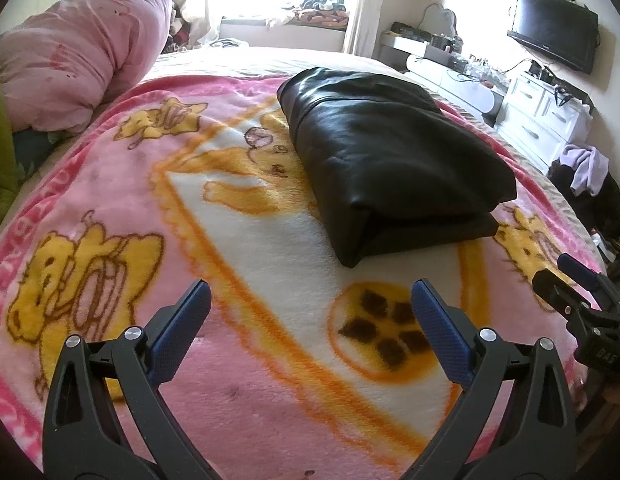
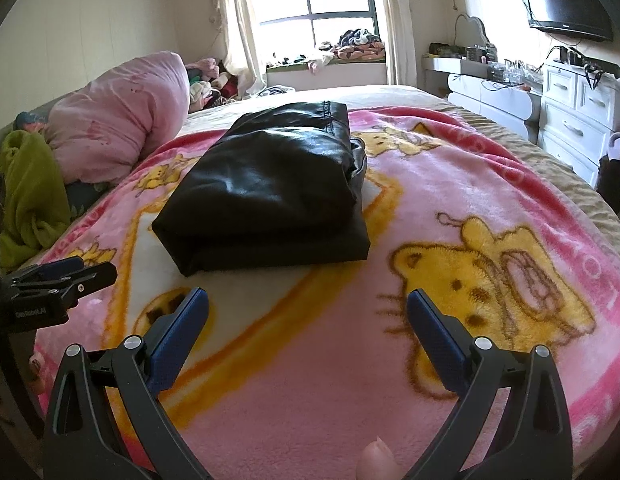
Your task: Fold large clothes
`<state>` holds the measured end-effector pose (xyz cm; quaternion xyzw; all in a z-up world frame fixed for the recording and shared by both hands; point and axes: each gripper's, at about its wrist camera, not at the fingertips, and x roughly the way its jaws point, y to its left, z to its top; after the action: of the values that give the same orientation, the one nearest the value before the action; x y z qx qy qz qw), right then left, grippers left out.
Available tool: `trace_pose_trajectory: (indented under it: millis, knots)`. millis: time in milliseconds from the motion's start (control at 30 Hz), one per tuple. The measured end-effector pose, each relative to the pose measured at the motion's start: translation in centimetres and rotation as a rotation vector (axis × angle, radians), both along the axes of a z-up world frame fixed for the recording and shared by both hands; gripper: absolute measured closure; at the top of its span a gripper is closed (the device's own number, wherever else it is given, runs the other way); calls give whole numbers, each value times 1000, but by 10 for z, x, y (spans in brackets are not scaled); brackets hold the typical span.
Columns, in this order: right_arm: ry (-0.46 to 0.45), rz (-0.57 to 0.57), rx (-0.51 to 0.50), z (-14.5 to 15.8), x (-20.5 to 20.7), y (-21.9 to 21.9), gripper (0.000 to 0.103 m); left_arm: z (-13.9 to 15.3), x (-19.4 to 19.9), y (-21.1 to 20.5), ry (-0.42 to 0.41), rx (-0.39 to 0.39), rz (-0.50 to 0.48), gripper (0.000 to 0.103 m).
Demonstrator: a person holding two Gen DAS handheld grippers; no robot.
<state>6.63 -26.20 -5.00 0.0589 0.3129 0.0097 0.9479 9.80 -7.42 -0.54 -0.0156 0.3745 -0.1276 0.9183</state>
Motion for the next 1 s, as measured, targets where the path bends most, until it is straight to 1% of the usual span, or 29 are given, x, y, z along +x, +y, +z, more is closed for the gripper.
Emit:
trace_pose_trajectory:
  millis: [700,1000]
  knots:
    - [5,0,-18,-2,2,-1,4,3,-1,1,-9,12,9,9]
    - [5,-8,-24,-2,1,-1,4,4,1,4,-17,29,19,9]
